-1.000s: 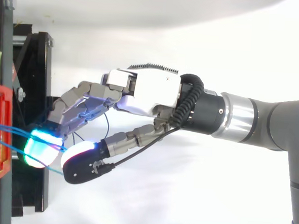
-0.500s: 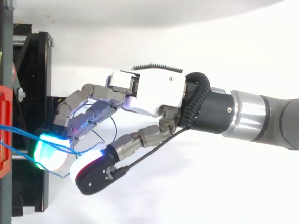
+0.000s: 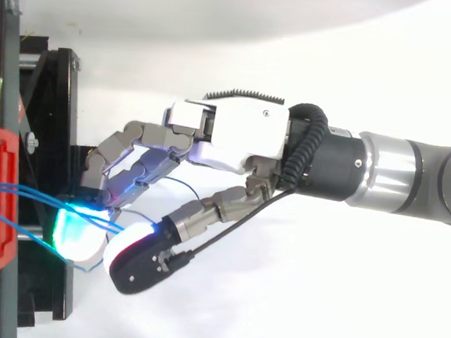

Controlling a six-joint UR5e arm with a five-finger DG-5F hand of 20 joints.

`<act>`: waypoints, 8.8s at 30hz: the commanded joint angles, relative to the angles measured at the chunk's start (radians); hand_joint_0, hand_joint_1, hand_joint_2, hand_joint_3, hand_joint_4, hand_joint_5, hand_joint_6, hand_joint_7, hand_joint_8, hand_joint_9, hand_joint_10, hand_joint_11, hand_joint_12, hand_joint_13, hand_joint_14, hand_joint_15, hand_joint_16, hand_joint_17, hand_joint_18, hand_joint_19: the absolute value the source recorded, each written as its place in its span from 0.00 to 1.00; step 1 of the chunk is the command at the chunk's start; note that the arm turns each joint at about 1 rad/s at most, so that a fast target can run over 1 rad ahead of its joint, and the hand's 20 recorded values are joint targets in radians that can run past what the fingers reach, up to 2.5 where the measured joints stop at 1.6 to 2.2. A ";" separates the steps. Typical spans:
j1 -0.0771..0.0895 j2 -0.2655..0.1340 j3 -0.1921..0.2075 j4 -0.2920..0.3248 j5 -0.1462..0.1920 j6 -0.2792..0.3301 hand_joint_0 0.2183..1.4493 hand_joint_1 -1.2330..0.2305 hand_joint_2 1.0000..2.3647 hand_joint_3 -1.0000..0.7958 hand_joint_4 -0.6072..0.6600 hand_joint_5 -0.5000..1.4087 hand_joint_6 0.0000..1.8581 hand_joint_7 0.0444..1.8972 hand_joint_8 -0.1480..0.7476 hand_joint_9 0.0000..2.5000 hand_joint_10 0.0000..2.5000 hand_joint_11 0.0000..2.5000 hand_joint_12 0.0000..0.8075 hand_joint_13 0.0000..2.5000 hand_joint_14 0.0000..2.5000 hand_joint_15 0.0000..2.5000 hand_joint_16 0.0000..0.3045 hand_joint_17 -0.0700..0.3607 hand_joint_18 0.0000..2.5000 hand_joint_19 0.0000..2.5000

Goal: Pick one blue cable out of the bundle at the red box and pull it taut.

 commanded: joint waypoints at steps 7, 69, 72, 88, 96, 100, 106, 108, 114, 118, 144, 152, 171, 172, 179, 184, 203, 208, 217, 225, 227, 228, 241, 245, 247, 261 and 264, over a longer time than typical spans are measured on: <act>-0.003 0.007 0.000 -0.014 0.000 0.002 0.25 0.40 0.00 0.28 0.52 0.20 0.50 0.33 0.58 0.35 0.00 0.17 0.47 0.34 0.00 0.15 0.17 0.43 0.28 0.17; -0.026 0.045 0.000 -0.078 0.002 -0.059 0.27 0.46 0.00 0.28 0.51 0.20 0.49 0.37 0.59 0.40 0.00 0.27 0.46 0.34 0.01 0.16 0.16 0.42 0.27 0.19; -0.026 0.047 0.000 -0.078 0.000 -0.059 0.29 0.49 0.01 0.33 0.50 0.20 0.49 0.38 0.59 0.41 0.00 0.27 0.46 0.33 0.00 0.17 0.16 0.42 0.26 0.20; -0.028 0.045 0.000 -0.080 0.000 -0.061 0.43 0.23 0.01 0.41 0.39 0.19 0.52 0.41 0.58 0.40 0.00 0.35 0.45 0.35 0.01 0.17 0.15 0.41 0.30 0.17; -0.028 0.052 0.000 -0.080 0.000 -0.066 0.47 0.22 0.00 0.28 0.38 0.18 0.54 0.40 0.55 0.40 0.00 0.37 0.43 0.35 0.00 0.17 0.15 0.40 0.31 0.15; -0.028 0.052 0.000 -0.078 0.002 -0.066 0.38 0.21 0.00 0.28 0.48 0.18 0.53 0.32 0.58 0.48 0.00 0.44 0.44 0.36 0.01 0.17 0.15 0.40 0.31 0.16; -0.028 0.052 0.000 -0.078 0.000 -0.066 0.27 0.27 0.00 0.28 0.51 0.18 0.51 0.33 0.57 0.55 0.20 0.45 0.46 0.38 0.01 0.19 0.16 0.41 0.31 0.17; -0.029 0.052 0.000 -0.077 0.000 -0.066 0.25 0.29 0.00 0.28 0.52 0.18 0.51 0.33 0.58 0.56 0.22 0.43 0.47 0.38 0.01 0.19 0.17 0.43 0.31 0.18; -0.029 0.052 0.000 -0.077 0.000 -0.066 0.23 0.41 0.00 0.28 0.51 0.19 0.50 0.34 0.59 0.56 0.19 0.44 0.49 0.38 0.01 0.19 0.18 0.45 0.31 0.19; -0.029 0.052 0.002 -0.078 0.000 -0.066 0.26 0.45 0.00 0.28 0.50 0.19 0.50 0.35 0.57 0.56 0.16 0.46 0.49 0.38 0.01 0.20 0.17 0.44 0.30 0.20; -0.032 0.052 0.002 -0.080 0.000 -0.066 0.28 0.39 0.01 0.33 0.54 0.21 0.37 0.44 0.60 0.39 0.00 0.19 0.45 0.32 0.00 0.12 0.17 0.43 0.27 0.18; -0.032 0.052 0.002 -0.080 0.000 -0.099 0.28 0.40 0.00 0.32 0.61 0.22 0.28 0.58 0.59 0.38 0.00 0.17 0.46 0.31 0.00 0.12 0.17 0.43 0.26 0.18; -0.039 0.052 0.002 -0.080 0.011 -0.240 0.29 0.37 0.00 0.32 0.57 0.22 0.31 0.55 0.60 0.39 0.00 0.20 0.46 0.32 0.00 0.13 0.16 0.42 0.26 0.17; -0.039 0.053 0.002 -0.080 0.011 -0.239 0.30 0.36 0.01 0.33 0.54 0.21 0.34 0.50 0.60 0.39 0.00 0.21 0.46 0.32 0.00 0.13 0.16 0.42 0.26 0.17; -0.031 0.093 0.002 -0.133 0.018 -0.260 0.32 0.33 0.01 0.39 0.52 0.18 0.46 0.35 0.58 0.36 0.00 0.24 0.46 0.32 0.00 0.14 0.16 0.42 0.27 0.17; -0.026 0.111 0.003 -0.190 0.041 -0.280 0.33 0.31 0.01 0.42 0.52 0.17 0.49 0.31 0.58 0.36 0.00 0.25 0.46 0.32 0.00 0.14 0.16 0.42 0.27 0.17; -0.023 0.119 0.020 -0.201 0.041 -0.276 0.29 0.28 0.00 0.28 0.53 0.19 0.50 0.31 0.58 0.37 0.00 0.27 0.46 0.32 0.00 0.14 0.16 0.42 0.28 0.17; -0.022 0.119 0.020 -0.199 0.041 -0.276 0.28 0.43 0.00 0.31 0.52 0.19 0.49 0.36 0.60 0.39 0.00 0.27 0.47 0.32 0.00 0.15 0.16 0.42 0.27 0.18; -0.023 0.119 0.025 -0.201 0.040 -0.276 0.35 0.31 0.01 0.41 0.48 0.19 0.51 0.37 0.60 0.41 0.00 0.31 0.46 0.33 0.00 0.15 0.16 0.42 0.28 0.17; -0.022 0.119 0.025 -0.201 0.040 -0.279 0.46 0.23 0.01 0.39 0.37 0.19 0.53 0.43 0.58 0.40 0.00 0.32 0.46 0.33 0.00 0.15 0.15 0.41 0.30 0.16; -0.022 0.119 0.026 -0.201 0.040 -0.280 0.48 0.23 0.01 0.36 0.37 0.19 0.53 0.46 0.58 0.40 0.00 0.32 0.45 0.33 0.00 0.15 0.15 0.40 0.29 0.17; -0.022 0.119 0.025 -0.199 0.040 -0.280 0.49 0.23 0.01 0.34 0.36 0.18 0.53 0.44 0.57 0.39 0.00 0.32 0.45 0.33 0.00 0.15 0.15 0.40 0.29 0.17; -0.020 0.119 0.025 -0.207 0.038 -0.276 0.27 0.56 0.00 0.29 0.48 0.21 0.49 0.42 0.61 0.44 0.00 0.30 0.48 0.34 0.00 0.17 0.17 0.43 0.28 0.20; -0.020 0.119 0.025 -0.209 0.038 -0.276 0.29 0.44 0.01 0.38 0.50 0.20 0.49 0.43 0.61 0.44 0.00 0.31 0.48 0.34 0.01 0.17 0.17 0.43 0.28 0.20; -0.020 0.119 0.025 -0.210 0.038 -0.276 0.30 0.37 0.01 0.42 0.52 0.19 0.50 0.40 0.62 0.43 0.00 0.32 0.48 0.34 0.01 0.17 0.16 0.42 0.29 0.20; -0.020 0.119 0.025 -0.212 0.040 -0.277 0.46 0.24 0.01 0.39 0.35 0.18 0.54 0.40 0.58 0.40 0.00 0.34 0.46 0.34 0.00 0.16 0.16 0.41 0.31 0.17; -0.020 0.119 0.026 -0.212 0.041 -0.277 0.45 0.21 0.00 0.28 0.43 0.17 0.54 0.34 0.56 0.38 0.00 0.33 0.45 0.34 0.00 0.16 0.16 0.41 0.31 0.16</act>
